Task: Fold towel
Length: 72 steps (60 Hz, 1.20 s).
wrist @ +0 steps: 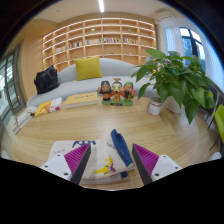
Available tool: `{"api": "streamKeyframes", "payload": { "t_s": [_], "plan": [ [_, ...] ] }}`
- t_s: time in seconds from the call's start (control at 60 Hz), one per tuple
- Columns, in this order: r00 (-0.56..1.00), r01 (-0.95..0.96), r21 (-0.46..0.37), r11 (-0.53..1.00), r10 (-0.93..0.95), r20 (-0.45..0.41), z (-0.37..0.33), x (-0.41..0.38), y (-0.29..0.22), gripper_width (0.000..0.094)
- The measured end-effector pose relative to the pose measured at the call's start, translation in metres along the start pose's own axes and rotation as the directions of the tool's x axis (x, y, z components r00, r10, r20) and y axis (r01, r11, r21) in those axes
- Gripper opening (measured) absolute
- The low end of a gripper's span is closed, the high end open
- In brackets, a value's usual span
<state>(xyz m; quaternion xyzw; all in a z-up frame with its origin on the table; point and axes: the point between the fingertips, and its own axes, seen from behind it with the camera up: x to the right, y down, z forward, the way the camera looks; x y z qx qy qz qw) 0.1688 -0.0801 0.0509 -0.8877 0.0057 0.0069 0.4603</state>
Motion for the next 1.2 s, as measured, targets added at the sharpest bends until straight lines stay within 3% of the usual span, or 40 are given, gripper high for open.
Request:
{"api": "streamKeyframes", "payload": {
  "t_s": [0.1,0.75,1.2],
  "plan": [
    [0.999,-0.007,0.031,0.999,0.009,-0.043,-0.017,0.031,0.001,0.0850],
    [0.995,0.086,0.112,0.990,-0.091,0.034,-0.216,0.000,0.027,0.0856],
    [0.991,0.091,0.142,0.986,-0.104,0.089,-0.278,-0.017,0.041,0.0853]
  ]
}}
